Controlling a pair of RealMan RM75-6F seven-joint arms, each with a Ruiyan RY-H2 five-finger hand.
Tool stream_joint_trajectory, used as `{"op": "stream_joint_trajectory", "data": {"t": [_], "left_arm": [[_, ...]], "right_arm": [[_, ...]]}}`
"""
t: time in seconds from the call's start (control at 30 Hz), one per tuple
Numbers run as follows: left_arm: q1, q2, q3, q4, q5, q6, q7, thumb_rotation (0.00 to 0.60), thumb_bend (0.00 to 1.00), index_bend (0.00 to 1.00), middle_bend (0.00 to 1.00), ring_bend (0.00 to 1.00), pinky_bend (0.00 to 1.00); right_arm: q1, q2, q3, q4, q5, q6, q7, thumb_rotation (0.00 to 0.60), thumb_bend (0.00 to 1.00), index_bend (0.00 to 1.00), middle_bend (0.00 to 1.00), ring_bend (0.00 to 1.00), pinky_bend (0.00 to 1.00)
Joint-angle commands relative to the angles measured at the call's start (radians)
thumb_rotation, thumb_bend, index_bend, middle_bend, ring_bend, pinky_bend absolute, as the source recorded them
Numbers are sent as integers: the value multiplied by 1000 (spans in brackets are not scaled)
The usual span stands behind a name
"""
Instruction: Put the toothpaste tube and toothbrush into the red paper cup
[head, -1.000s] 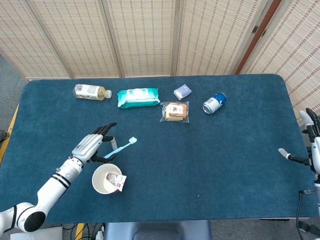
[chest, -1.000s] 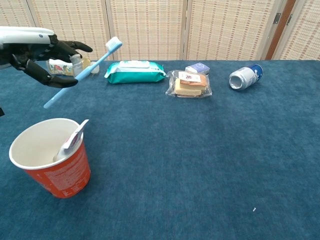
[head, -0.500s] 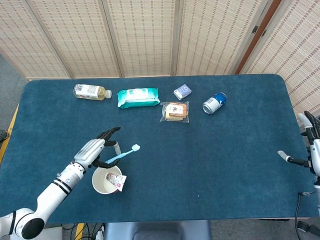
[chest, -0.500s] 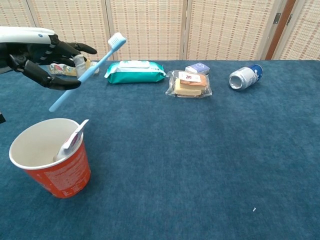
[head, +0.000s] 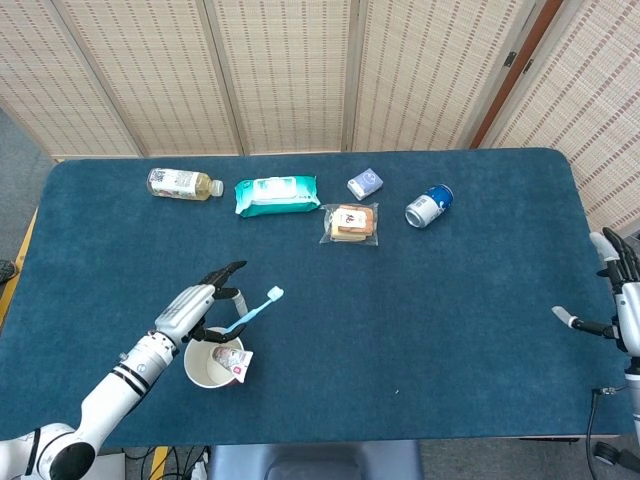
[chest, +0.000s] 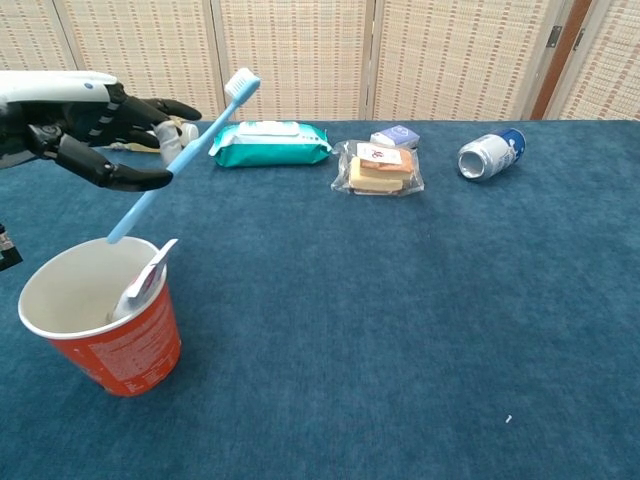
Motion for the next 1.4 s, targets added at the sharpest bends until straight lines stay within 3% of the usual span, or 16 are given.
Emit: {"op": "stream_joint_trajectory", "data": {"t": [0.03,0.7,1.4], "left_arm": [[5,-9,2,7,4,1,-14,600,473,555,0,0,0],[89,-21,31,48,78,43,-164,600,476,555,0,0,0],[181,-79,58,125,215,128,-396,600,484,560,0,0,0]], "right_arm": [[-2,-1,-2,2,0,0,2,600,0,54,24,26,366],[1,-13,-12,7,-4,-14,-2,600,0,54,24,26,366],[2,26,-7,-72,-8,-2,-63,600,0,54,25,26,366]]}}
